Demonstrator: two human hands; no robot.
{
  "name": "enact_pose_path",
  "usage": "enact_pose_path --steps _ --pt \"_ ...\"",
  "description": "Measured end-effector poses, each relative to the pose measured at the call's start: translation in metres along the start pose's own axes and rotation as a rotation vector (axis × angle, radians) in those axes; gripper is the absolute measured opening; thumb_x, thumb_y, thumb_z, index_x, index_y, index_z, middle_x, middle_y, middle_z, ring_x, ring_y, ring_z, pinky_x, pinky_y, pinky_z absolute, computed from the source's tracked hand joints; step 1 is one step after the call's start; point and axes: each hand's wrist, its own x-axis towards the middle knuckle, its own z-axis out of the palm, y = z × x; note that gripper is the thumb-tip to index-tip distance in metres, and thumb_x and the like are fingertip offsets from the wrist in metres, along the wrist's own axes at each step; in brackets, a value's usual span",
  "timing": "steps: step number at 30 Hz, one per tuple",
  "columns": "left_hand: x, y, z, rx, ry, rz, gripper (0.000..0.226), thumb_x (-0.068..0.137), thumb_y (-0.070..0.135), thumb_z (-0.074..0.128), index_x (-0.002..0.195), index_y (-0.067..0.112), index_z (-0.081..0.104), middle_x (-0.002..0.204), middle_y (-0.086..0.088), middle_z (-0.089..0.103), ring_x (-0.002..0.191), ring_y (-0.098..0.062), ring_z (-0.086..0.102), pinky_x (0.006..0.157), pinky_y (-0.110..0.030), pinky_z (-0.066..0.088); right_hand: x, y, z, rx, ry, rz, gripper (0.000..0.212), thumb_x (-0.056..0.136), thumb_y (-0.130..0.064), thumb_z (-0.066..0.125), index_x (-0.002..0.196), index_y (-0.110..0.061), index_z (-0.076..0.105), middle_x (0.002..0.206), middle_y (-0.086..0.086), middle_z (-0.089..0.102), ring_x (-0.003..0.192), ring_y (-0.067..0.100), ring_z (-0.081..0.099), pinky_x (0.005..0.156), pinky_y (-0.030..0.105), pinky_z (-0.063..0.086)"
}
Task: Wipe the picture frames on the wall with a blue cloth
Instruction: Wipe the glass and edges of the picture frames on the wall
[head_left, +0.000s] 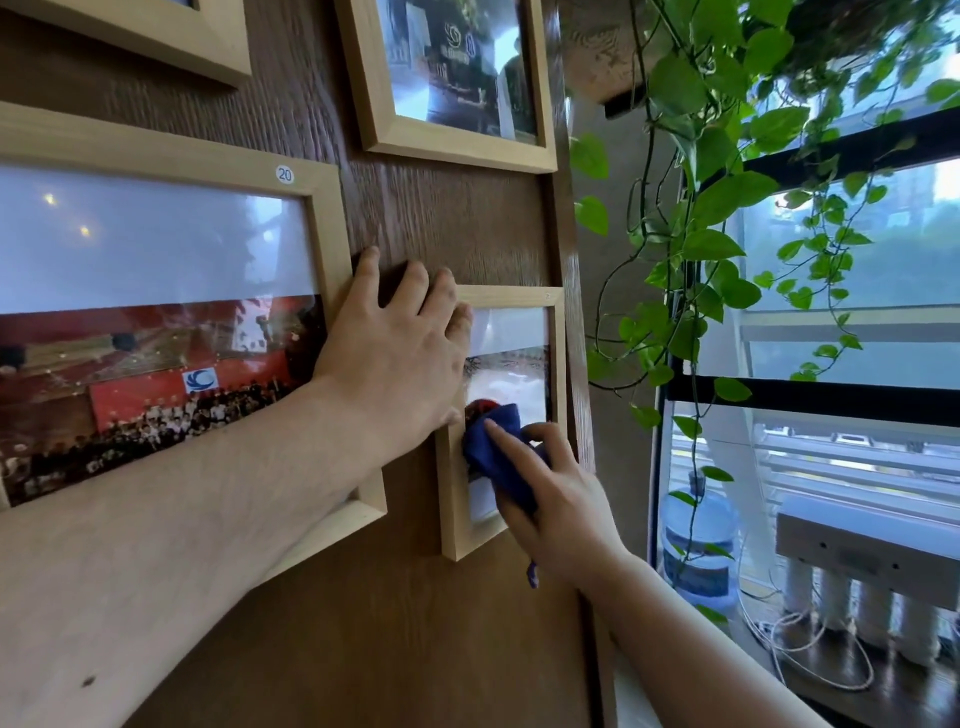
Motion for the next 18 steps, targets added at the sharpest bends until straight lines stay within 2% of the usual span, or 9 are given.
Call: enact_pose_path --steps 2,6,8,11,14,18 --pt "0.000 0.000 0.001 0.004 -0.006 -0.002 0.092 0.083 0.068 0.039 0.150 0.014 0.010 0.157 -0.019 0.010 0.143 -0.038 0.011 0.112 -0.065 0.012 -0.003 0.009 0.001 -0.054 0.012 0.014 0.059 0.082 -0.036 0.057 0.138 -0.033 0.040 0.120 0.001 0.045 0.083 0.017 0.056 0.055 0.027 0.045" --pt "0.001 0.000 0.002 0.006 -0.008 -0.005 0.093 0.082 0.069 0.041 0.150 0.014 0.010 0.158 -0.019 0.009 0.143 -0.038 0.011 0.113 -0.065 0.011 -0.012 0.038 0.006 -0.125 0.045 0.256 0.054 0.081 -0.036 0.054 0.133 -0.037 0.040 0.112 -0.001 0.049 0.077 0.021 0.059 0.047 0.030 0.044" --pt "0.001 0.000 0.002 0.006 -0.015 -0.006 0.093 0.082 0.069 0.040 0.150 0.014 0.010 0.158 -0.019 0.009 0.143 -0.038 0.010 0.113 -0.065 0.011 -0.018 0.042 0.008 -0.125 0.013 0.288 0.055 0.080 -0.035 0.054 0.132 -0.037 0.039 0.111 0.000 0.049 0.078 0.022 0.059 0.048 0.030 0.042" --pt "0.001 0.001 0.001 0.013 -0.017 -0.012 0.094 0.081 0.070 0.041 0.150 0.014 0.010 0.158 -0.019 0.009 0.143 -0.038 0.011 0.113 -0.065 0.012 -0.023 0.032 0.006 -0.079 -0.056 0.208 0.057 0.078 -0.039 0.051 0.134 -0.038 0.039 0.115 -0.001 0.048 0.080 0.020 0.058 0.054 0.031 0.046" --pt "0.001 0.002 0.001 0.024 -0.021 -0.015 0.094 0.081 0.070 0.040 0.150 0.014 0.010 0.158 -0.020 0.009 0.143 -0.039 0.011 0.113 -0.065 0.012 -0.027 0.017 0.001 0.001 -0.167 0.045 0.058 0.081 -0.038 0.054 0.136 -0.041 0.037 0.119 -0.002 0.045 0.085 0.016 0.055 0.062 0.031 0.049" --pt "0.001 0.002 0.000 0.023 -0.035 -0.023 0.093 0.081 0.070 0.039 0.150 0.015 0.010 0.158 -0.020 0.008 0.144 -0.038 0.010 0.113 -0.065 0.011 -0.027 0.016 -0.005 -0.010 -0.244 -0.080 0.058 0.083 -0.036 0.056 0.137 -0.041 0.037 0.117 0.000 0.046 0.080 0.016 0.053 0.059 0.033 0.047"
